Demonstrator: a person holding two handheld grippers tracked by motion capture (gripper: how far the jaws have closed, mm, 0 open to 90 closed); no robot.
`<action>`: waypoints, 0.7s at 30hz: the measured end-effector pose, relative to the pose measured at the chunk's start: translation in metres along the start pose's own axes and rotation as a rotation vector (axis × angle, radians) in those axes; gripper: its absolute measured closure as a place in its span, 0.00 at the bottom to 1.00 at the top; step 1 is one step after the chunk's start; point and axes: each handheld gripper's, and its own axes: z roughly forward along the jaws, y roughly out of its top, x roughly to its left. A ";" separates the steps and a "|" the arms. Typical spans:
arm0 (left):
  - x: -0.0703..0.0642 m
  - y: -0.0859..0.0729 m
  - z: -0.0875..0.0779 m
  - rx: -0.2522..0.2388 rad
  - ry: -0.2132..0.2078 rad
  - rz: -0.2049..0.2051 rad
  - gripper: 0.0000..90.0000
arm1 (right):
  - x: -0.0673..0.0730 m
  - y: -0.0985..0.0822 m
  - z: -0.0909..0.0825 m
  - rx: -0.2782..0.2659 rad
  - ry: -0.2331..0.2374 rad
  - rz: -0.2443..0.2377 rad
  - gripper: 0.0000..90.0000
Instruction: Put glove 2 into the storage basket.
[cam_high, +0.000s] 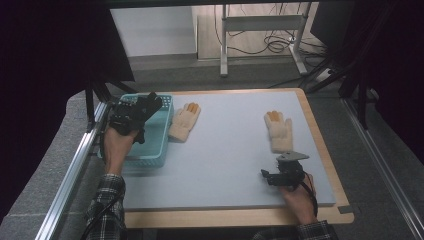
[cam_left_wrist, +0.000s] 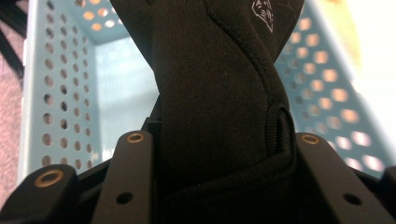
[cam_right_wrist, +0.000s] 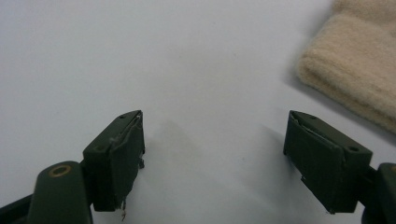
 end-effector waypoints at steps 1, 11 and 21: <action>0.003 0.000 0.003 0.013 0.008 0.000 0.65 | 0.000 0.000 0.000 0.000 0.000 0.000 0.22; 0.024 0.002 0.038 0.141 0.110 -0.040 0.64 | 0.000 0.000 0.000 0.000 0.001 0.002 0.22; 0.030 0.001 0.065 0.251 0.184 -0.013 0.59 | 0.000 0.000 0.000 0.000 0.002 0.002 0.22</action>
